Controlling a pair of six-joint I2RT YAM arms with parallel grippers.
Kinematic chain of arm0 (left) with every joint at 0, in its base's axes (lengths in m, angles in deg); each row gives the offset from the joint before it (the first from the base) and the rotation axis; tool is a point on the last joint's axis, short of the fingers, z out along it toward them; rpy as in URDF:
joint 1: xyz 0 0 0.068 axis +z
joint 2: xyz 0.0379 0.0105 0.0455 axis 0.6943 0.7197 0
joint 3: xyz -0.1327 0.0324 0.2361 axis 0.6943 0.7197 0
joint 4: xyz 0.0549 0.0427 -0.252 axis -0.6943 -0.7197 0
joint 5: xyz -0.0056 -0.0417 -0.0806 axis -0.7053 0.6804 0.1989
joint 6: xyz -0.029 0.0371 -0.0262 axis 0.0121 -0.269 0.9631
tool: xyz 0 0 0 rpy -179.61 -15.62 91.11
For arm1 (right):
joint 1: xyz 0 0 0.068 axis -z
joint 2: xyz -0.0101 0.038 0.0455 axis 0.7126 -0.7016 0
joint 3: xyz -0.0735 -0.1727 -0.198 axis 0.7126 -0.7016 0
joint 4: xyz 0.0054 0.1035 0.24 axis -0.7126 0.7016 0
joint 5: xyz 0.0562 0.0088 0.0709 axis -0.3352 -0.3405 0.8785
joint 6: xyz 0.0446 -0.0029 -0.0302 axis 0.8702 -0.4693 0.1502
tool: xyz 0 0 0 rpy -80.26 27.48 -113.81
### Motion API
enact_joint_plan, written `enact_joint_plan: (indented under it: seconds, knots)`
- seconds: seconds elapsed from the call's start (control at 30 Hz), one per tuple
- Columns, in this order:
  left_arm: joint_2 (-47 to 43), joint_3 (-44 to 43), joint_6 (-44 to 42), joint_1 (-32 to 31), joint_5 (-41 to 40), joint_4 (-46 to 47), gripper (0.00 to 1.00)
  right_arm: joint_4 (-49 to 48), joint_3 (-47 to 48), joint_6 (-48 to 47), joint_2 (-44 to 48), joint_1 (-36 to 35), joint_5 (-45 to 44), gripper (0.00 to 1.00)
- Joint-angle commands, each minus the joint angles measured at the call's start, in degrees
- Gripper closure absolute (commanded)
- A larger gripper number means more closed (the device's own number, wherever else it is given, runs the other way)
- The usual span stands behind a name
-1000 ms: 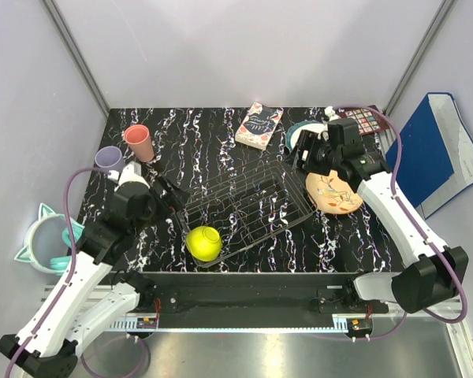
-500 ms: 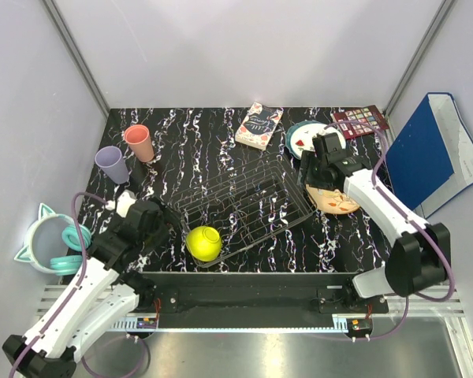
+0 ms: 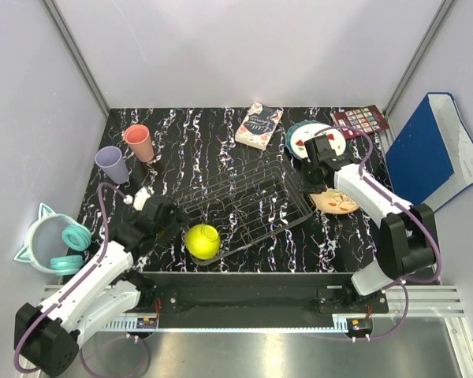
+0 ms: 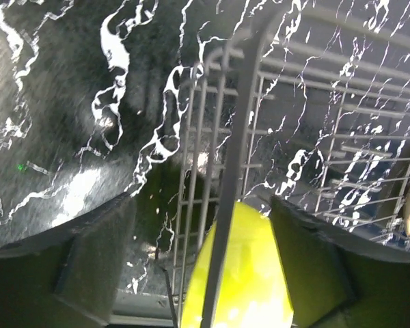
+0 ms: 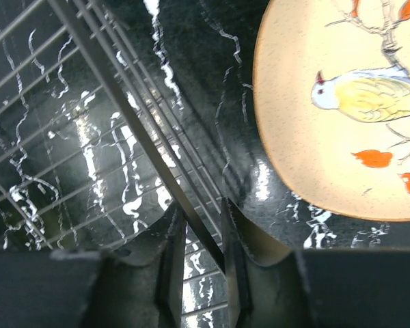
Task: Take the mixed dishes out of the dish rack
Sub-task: Adjust the dish rack at the center of the board.
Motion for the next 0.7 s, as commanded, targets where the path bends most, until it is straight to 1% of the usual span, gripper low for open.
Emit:
enact_joint_plan:
  seconds: [0.0, 0.07, 0.17, 0.33, 0.5, 0.53, 0.67]
  knots:
    - [4.1, -1.7, -5.0, -0.1, 1.5, 6.6, 0.28, -1.4, -0.6, 2.0, 1.4, -0.3, 0.1, 0.75]
    - [6.5, -3.0, -5.9, -0.1, 2.3, 7.6, 0.37, -1.4, -1.6, 2.5, 1.9, -0.3, 0.3, 0.77]
    - [9.3, -4.7, -7.3, 0.2, 2.5, 8.5, 0.47, -1.5, -3.0, 3.3, 2.7, -0.4, 0.8, 0.78]
    - [12.9, -8.0, -9.7, 2.3, 3.5, 9.9, 0.46, -1.6, -5.5, 4.4, 4.6, -0.4, 2.0, 0.79]
    - [17.7, -11.7, -13.6, 6.1, 5.4, 11.3, 0.41, -0.9, -6.6, 5.3, 7.6, -0.4, 3.2, 0.80]
    - [18.5, -13.0, -14.0, 7.4, 6.6, 11.5, 0.41, -0.9, -6.8, 5.5, 8.0, -0.3, 3.4, 0.80]
    - [22.2, -15.9, -15.6, 8.8, 8.1, 12.6, 0.41, 0.1, -6.7, 5.7, 10.2, -0.4, 3.7, 0.81]
